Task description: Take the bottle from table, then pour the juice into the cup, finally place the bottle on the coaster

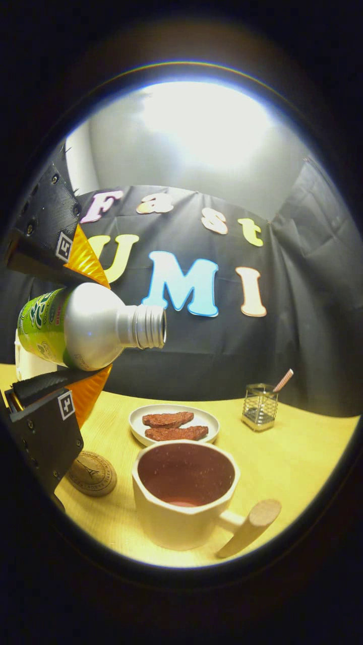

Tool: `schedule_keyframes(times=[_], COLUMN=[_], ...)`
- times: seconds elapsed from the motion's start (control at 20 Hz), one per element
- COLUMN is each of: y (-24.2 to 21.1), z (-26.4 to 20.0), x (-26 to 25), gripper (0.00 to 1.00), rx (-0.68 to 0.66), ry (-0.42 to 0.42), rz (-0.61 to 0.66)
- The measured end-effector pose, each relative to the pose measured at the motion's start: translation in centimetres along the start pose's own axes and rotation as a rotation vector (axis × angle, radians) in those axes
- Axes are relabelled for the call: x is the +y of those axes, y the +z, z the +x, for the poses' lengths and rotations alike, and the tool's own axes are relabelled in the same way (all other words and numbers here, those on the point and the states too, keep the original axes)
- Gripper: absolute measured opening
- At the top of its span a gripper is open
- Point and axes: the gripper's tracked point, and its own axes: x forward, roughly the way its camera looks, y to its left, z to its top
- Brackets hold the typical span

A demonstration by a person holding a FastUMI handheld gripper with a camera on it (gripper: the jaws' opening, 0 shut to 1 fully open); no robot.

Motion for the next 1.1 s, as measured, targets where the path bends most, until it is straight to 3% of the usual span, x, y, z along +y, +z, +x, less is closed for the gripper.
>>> schedule_keyframes(times=[0.4, 0.75, 0.9, 1.1], y=[-1.2, -1.7, -2.6, -1.7], z=[-0.3, -0.3, -0.5, -0.6], x=[-0.1, 1.4, 2.4, 2.8], gripper=[0.77, 0.78, 0.78, 0.78], rx=[0.051, 0.071, 0.078, 0.049], ry=[-0.059, -0.196, -0.231, -0.341], rz=[-0.446, -1.060, -1.224, -1.518])
